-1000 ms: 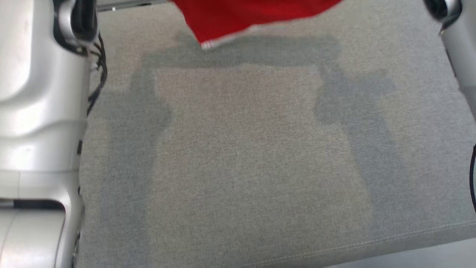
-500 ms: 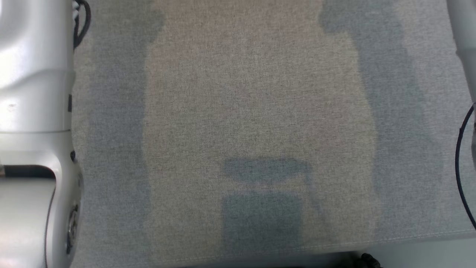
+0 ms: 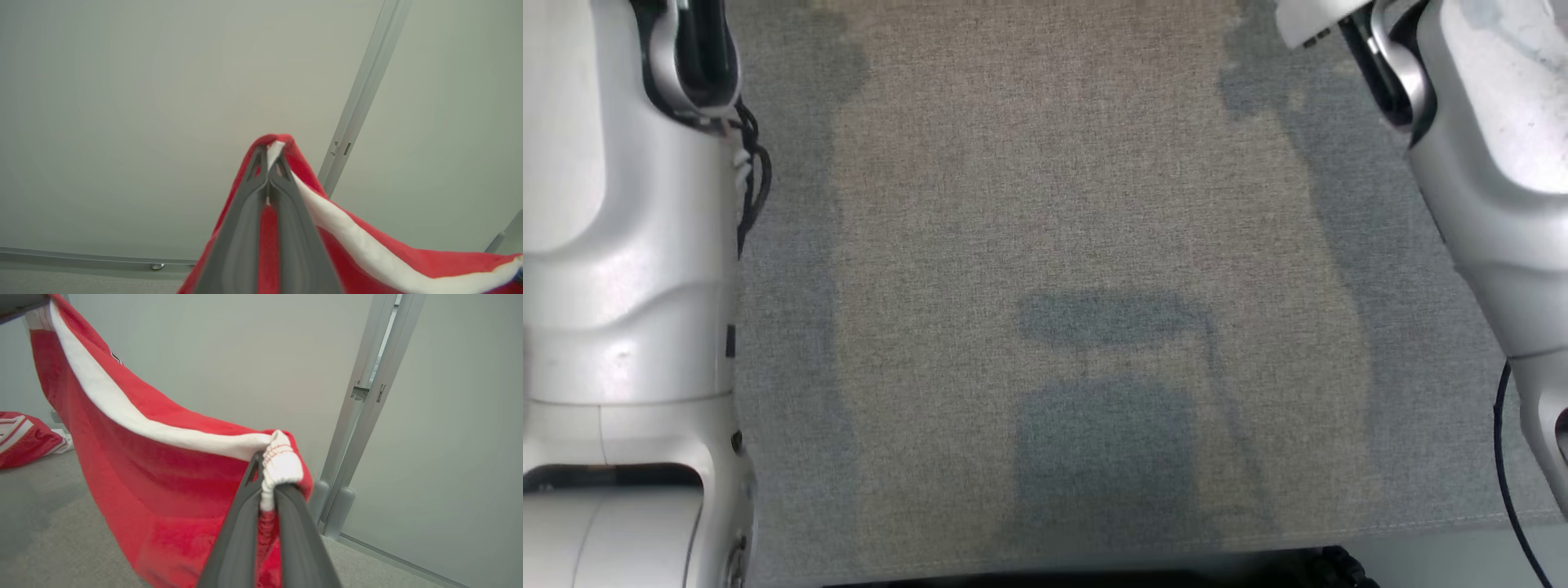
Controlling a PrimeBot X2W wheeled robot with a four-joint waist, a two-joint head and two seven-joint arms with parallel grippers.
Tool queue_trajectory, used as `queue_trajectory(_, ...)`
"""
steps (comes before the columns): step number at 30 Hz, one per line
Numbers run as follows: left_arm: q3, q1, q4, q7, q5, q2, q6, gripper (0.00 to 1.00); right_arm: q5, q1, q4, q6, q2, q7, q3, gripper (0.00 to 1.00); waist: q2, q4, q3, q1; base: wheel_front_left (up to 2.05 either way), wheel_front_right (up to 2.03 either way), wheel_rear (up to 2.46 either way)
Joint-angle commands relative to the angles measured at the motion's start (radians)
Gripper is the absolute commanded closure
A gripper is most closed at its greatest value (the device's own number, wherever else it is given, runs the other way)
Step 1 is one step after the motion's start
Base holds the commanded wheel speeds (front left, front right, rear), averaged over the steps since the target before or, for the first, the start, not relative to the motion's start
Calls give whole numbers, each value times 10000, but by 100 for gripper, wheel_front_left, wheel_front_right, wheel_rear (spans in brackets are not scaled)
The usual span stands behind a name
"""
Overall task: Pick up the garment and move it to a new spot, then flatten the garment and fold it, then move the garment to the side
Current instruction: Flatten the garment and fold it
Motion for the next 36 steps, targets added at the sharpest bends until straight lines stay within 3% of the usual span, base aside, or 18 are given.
queue_trajectory(1, -10, 283, -48, -23, -71, -3, -67, 100, 154, 268, -74, -13, -44, -28, 63, 100, 1, -124, -268, 1, 0, 0, 0)
queue_trajectory(9, -614, 2826, -1550, -21, -1164, 399, -62, 100, 1272, 2071, -1273, -13, -464, -25, 390, 100, 1, -253, -1206, 1, 0, 0, 0)
queue_trajectory(16, -537, 5790, -3298, -12, -1598, 732, -64, 100, 1079, 4427, -2790, -13, -821, -25, 236, 100, 1, -166, -2038, 1, 0, 0, 0)
queue_trajectory(23, -497, 8748, -4564, -12, -1462, 436, -65, 100, 565, 7462, -4340, -13, -704, -25, -354, 100, 1, -74, -3001, 1, 0, 0, 0)
queue_trajectory(36, -300, 11295, -5808, -12, -1454, 126, -65, 100, -76, 10908, -6233, -12, -127, -24, -1443, 100, 1, -187, -4175, 1, 0, 0, 0)
